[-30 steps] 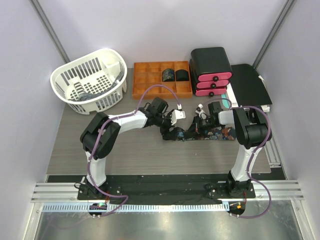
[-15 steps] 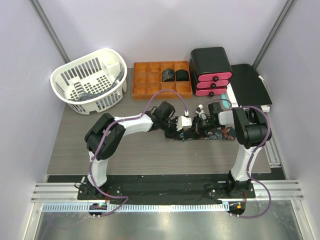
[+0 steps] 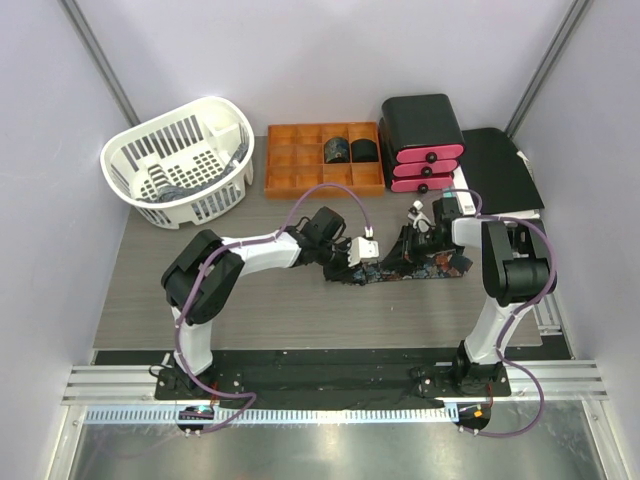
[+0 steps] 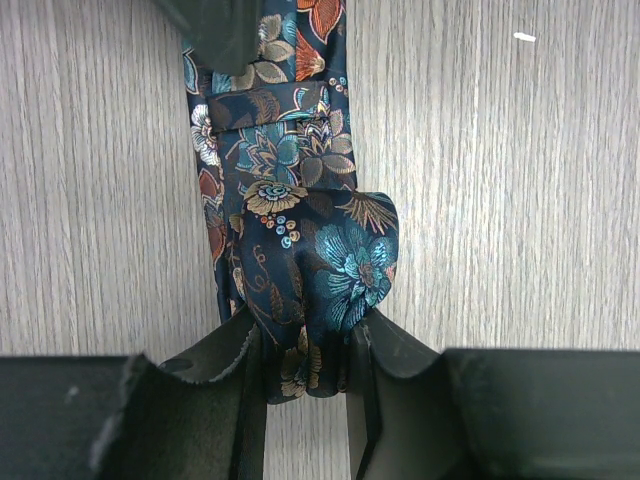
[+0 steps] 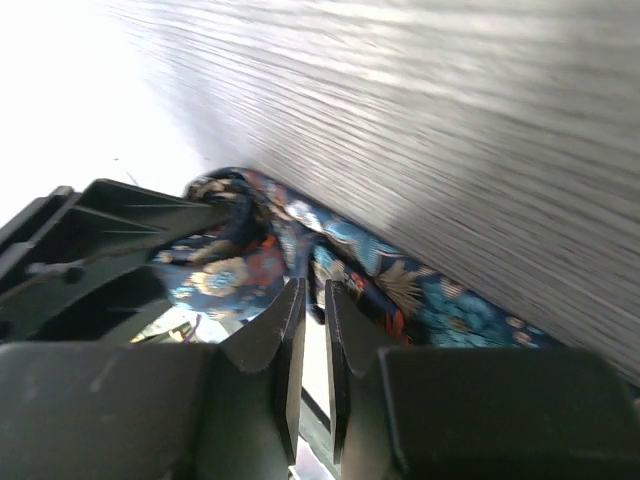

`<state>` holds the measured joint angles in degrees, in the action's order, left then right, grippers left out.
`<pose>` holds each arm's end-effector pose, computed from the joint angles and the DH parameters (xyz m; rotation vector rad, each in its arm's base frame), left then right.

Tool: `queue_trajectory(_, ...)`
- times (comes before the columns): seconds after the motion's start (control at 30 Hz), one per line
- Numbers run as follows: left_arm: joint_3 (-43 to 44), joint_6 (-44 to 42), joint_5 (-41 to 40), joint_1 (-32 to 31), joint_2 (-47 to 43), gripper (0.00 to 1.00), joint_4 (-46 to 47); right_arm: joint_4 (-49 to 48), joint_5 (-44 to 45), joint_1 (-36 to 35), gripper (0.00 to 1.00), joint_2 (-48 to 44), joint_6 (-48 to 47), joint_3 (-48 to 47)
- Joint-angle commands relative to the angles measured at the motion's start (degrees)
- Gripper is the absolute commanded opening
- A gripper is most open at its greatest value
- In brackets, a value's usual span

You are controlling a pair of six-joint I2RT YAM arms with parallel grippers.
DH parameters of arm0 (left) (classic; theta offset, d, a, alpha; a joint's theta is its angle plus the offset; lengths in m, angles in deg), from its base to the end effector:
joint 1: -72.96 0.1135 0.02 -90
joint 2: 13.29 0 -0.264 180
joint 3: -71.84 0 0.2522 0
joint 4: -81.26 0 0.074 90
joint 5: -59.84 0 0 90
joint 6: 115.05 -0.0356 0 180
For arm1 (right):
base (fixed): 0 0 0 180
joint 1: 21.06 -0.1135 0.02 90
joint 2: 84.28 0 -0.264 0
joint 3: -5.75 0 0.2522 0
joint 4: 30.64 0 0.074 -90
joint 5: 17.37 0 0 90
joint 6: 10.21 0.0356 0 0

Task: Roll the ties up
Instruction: Roll the tie at the center of the board.

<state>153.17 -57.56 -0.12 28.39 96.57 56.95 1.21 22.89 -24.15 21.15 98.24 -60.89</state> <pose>0.2686 -0.2896 0.1578 1.7024 1.7818 -0.7416 0.3170 0.0443 0.1185 0.1485 2.6914 1.3093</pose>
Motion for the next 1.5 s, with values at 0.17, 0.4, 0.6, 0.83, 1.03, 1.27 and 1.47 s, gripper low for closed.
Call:
queue_trajectory(0.17, 0.46, 3.68, -4.29, 1.95, -2.28, 0.11, -6.16, 3.09, 7.37, -0.42, 0.18, 4.34, -4.84, 3.05)
queue_trajectory(0.4, -0.07, 4.48, -5.51, 1.86, -2.21, 0.11, -6.41, 3.09, 7.99, -0.34, 0.18, 4.79, -4.66, 1.91)
queue_trajectory(0.6, 1.86, 2.98, -7.45, 1.42, 0.88, 0.15, -9.05, -0.14, 0.09, -0.60, 0.29, -1.09, -0.37, 1.90)
queue_trajectory(0.83, 2.13, 2.46, -8.60, 0.90, 1.93, 0.17, -9.58, -11.56, -5.37, -4.72, 0.45, -7.25, 11.76, 5.68)
queue_trajectory(1.03, 1.78, 1.75, -8.60, 0.72, 2.11, 0.19, -10.02, -17.82, -5.90, -8.32, 0.49, -6.82, 18.19, 7.36)
queue_trajectory(1.27, 2.04, 1.14, -8.25, 0.72, 2.02, 0.25, -10.37, -23.45, -4.06, -10.27, 0.46, -3.31, 18.90, 6.83)
queue_trajectory(1.47, 2.83, 0.70, -6.93, 0.72, 1.93, 0.30, -10.98, -21.69, -2.65, -10.35, 0.34, -0.75, 16.09, 5.77)
